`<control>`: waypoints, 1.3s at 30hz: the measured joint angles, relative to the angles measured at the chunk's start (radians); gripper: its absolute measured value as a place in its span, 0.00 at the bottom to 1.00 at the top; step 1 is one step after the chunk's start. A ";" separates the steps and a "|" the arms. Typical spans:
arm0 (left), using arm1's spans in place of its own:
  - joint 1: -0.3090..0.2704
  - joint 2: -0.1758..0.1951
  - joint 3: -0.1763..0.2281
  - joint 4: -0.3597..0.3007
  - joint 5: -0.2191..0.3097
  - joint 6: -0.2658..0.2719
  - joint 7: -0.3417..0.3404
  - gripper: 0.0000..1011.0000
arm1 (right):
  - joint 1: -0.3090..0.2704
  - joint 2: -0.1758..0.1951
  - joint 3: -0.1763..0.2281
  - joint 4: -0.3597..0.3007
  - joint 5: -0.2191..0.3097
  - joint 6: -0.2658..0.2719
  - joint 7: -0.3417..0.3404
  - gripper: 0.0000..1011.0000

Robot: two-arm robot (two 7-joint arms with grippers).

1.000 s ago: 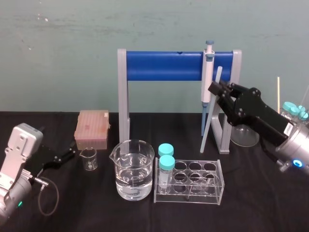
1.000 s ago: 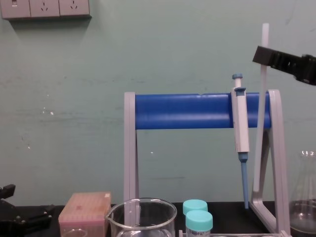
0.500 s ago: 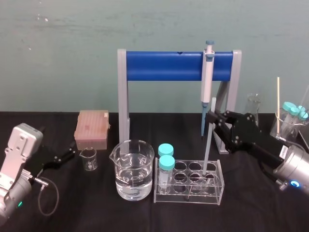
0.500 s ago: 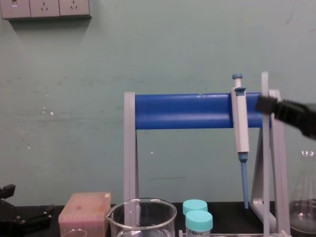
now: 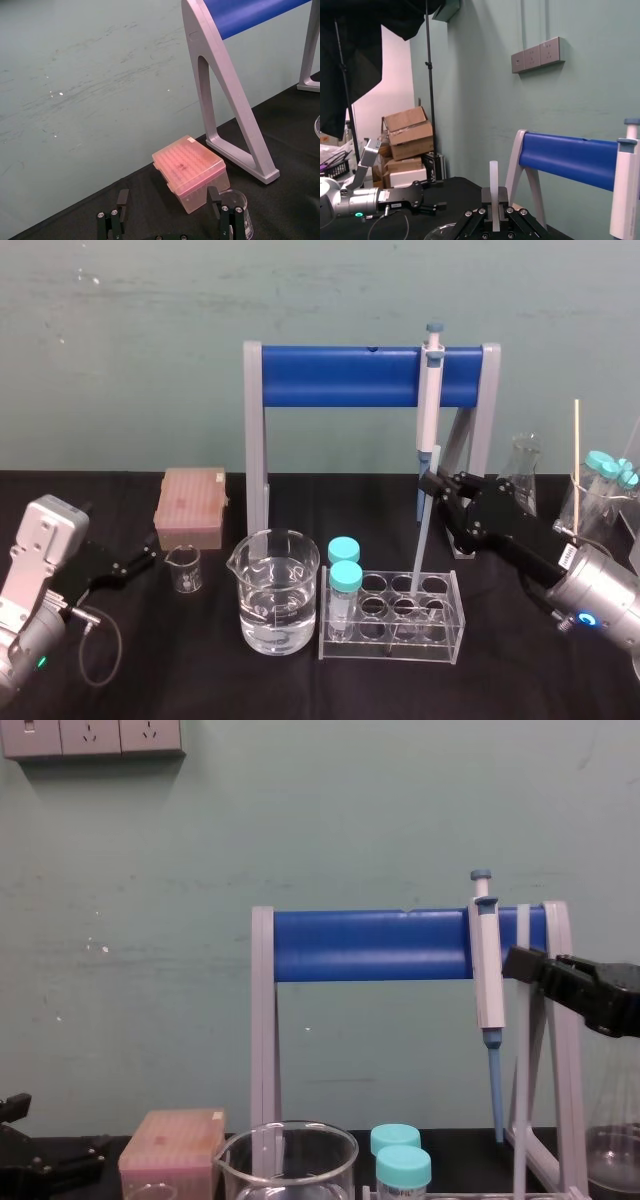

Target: Pick up the stirring rod with one hand, then place it down.

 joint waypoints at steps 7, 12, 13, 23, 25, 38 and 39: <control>0.000 0.000 0.000 0.000 0.000 0.000 0.000 0.99 | 0.020 -0.016 -0.013 0.031 -0.004 0.007 0.021 0.07; 0.000 0.000 0.000 0.000 0.000 0.000 0.000 0.99 | 0.027 -0.020 -0.021 0.050 -0.008 0.011 0.029 0.07; 0.000 0.000 0.000 0.000 0.000 0.000 0.000 0.99 | 0.028 -0.021 -0.022 0.055 -0.008 0.011 0.031 0.07; 0.000 0.000 0.000 0.000 0.000 0.000 0.000 0.99 | 0.050 -0.041 -0.039 0.113 -0.011 0.005 0.057 0.07; 0.000 0.000 0.000 0.000 0.000 0.000 0.000 0.99 | 0.054 -0.045 -0.044 0.127 -0.017 0.001 0.062 0.07; 0.000 0.000 0.000 0.000 0.000 0.000 0.000 0.99 | 0.069 -0.061 -0.069 0.189 -0.056 -0.007 0.070 0.07; 0.000 0.000 0.000 0.000 0.000 0.000 0.000 0.99 | 0.069 -0.062 -0.069 0.191 -0.057 -0.007 0.070 0.07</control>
